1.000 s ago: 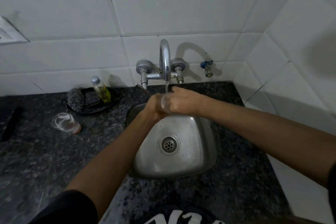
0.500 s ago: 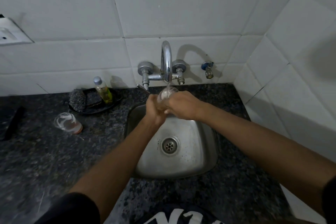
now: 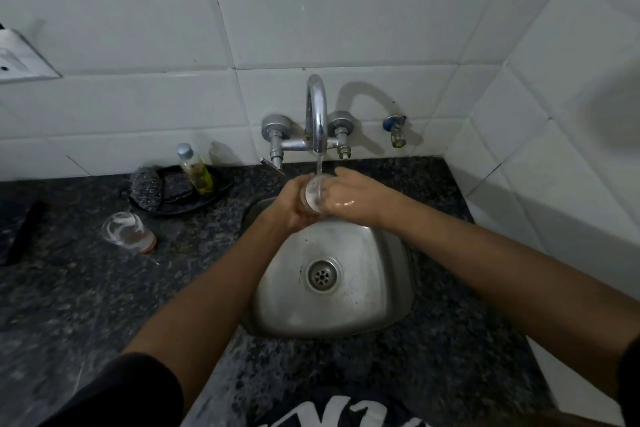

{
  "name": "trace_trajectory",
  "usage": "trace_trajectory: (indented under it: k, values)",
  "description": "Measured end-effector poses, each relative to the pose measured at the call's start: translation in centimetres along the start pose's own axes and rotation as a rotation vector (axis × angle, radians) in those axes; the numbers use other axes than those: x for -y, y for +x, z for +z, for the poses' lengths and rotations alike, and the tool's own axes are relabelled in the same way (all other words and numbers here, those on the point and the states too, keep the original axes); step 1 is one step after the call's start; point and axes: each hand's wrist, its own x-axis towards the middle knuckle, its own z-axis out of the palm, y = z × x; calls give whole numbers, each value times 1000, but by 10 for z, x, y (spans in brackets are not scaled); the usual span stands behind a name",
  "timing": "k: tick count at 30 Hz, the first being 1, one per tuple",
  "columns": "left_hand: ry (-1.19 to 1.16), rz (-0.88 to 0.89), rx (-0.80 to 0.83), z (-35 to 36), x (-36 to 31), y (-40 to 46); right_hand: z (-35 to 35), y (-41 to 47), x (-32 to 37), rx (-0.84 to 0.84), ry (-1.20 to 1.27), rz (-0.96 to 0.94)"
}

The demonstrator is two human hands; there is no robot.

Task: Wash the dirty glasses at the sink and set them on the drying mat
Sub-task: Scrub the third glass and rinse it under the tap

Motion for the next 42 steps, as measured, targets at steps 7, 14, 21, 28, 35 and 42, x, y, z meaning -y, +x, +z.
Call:
trace_trajectory:
  k: [7,14,21,28,35,42]
  values:
    - [-207,151,127,-6,20,-2,-5,5,1,50,232,161]
    - [-186,222,55,-1,12,-1,0,8,4,23,247,173]
    - [-4,108,49,-8,2,3,-1,0,-4,-14,87,-14]
    - [-313,120,127,-11,25,9,3,10,12,36,340,218]
    - [-209,152,116,-14,17,9,6,5,16,38,338,167]
    - [-231,73,241,-16,16,-2,2,4,15,-112,219,17]
